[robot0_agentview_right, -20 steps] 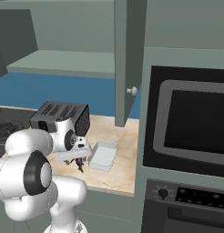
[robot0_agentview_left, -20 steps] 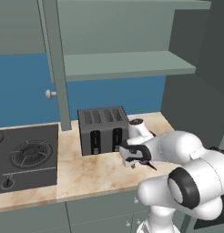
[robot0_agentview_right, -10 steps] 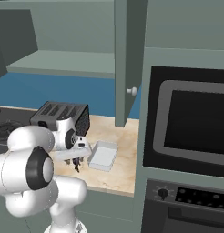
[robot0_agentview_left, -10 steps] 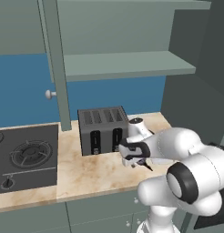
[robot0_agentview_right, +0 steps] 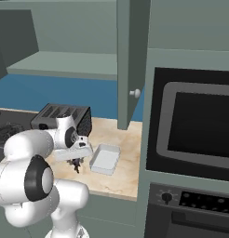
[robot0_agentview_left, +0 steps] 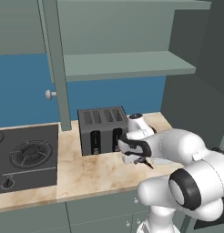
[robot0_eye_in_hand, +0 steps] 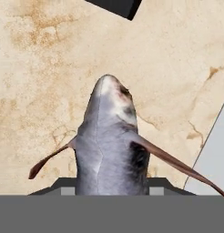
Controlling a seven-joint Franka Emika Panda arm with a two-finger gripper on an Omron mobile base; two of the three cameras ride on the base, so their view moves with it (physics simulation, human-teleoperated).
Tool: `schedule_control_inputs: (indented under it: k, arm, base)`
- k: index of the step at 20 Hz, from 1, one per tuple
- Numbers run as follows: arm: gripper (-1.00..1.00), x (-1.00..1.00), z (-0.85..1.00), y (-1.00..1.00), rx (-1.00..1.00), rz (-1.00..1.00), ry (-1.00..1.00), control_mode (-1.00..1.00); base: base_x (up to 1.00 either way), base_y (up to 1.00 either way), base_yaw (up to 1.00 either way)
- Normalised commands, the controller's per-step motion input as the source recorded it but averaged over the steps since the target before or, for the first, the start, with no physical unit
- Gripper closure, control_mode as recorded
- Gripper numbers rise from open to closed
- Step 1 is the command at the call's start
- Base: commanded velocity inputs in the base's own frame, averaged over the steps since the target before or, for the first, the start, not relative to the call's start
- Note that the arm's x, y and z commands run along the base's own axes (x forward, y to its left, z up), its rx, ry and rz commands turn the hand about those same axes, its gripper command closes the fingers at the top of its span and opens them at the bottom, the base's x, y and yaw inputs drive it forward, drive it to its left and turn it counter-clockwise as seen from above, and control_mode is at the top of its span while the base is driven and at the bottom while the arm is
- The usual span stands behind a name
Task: Retrieve the tupperware from the cabinet, then place the raw meat into the tupperware to avoid contamination.
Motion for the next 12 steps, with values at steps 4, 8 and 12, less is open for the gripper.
schedule_control_inputs:
  k: [4, 8, 12]
  arm:
    - [1.0, -0.13, 0.48, -0.09, 0.0, -0.02, 0.0, -1.0]
    - [1.0, -0.12, 0.62, -0.2, 0.0, -0.03, -0.01, -1.0]
    - [1.0, -0.11, 0.61, -0.21, 0.03, -0.04, 0.0, -1.0]
  base:
    - [0.0, 0.0, 0.0]
    - [0.0, 0.0, 0.0]
    - [0.0, 0.0, 0.0]
